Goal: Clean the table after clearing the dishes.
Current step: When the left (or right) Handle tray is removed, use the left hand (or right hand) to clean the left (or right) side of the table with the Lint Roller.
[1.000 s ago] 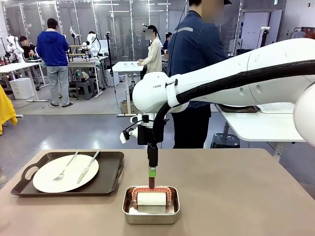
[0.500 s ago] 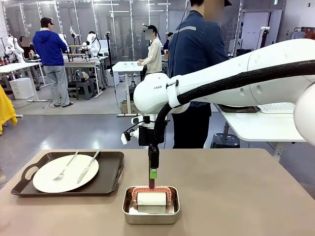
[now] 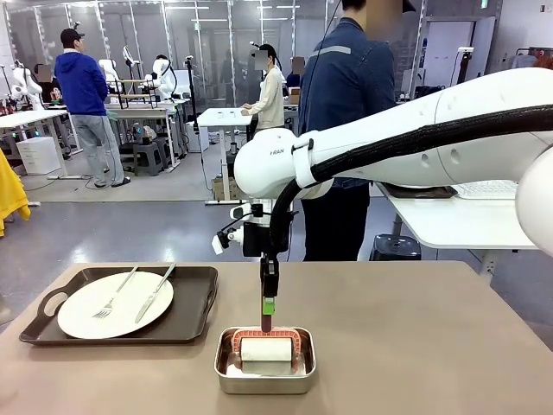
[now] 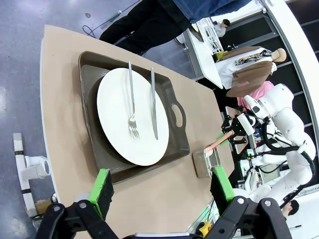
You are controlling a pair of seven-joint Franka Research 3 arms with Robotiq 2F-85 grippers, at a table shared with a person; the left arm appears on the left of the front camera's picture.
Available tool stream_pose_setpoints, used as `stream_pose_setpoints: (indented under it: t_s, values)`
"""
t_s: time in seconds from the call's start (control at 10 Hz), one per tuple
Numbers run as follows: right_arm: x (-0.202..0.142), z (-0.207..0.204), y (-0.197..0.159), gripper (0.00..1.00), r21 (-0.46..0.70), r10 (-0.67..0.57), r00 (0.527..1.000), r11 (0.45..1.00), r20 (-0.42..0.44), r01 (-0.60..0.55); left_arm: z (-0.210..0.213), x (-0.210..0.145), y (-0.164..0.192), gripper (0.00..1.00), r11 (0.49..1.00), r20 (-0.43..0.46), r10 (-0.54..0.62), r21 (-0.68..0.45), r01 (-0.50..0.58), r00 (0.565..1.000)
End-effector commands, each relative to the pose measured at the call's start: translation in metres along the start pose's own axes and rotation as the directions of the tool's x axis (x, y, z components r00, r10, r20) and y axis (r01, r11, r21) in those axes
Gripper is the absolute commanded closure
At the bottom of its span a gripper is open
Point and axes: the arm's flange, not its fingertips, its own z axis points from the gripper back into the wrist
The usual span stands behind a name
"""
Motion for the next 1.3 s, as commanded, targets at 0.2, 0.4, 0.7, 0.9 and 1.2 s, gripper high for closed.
stream_pose_setpoints:
  t_s: [0.2,0.4,0.7,0.9,1.2]
  values:
    - [0.005,0.019,0.024,1.00,-0.006,-0.010,1.000,1.000,-0.010,0.009,0.003,-0.002,0.000,0.00,1.000,0.008,-0.017,-0.012,0.017,1.000]
    - [-0.013,0.039,0.052,1.00,-0.017,-0.085,0.995,0.996,0.052,0.086,0.003,-0.002,0.000,0.00,1.000,0.008,-0.017,-0.012,0.017,1.000]
    - [-0.066,0.066,0.094,1.00,-0.003,-0.326,0.933,0.944,0.149,0.331,0.003,-0.002,0.000,0.00,1.000,0.008,-0.017,-0.012,0.017,1.000]
    - [-0.095,0.067,0.116,1.00,0.027,-0.489,0.824,0.864,0.284,0.504,0.003,-0.002,0.000,0.00,1.000,0.008,-0.017,-0.012,0.017,1.000]
    - [-0.121,0.065,0.113,1.00,0.033,-0.548,0.777,0.823,0.310,0.567,0.003,-0.002,0.000,0.00,1.000,0.008,-0.017,-0.012,0.017,1.000]
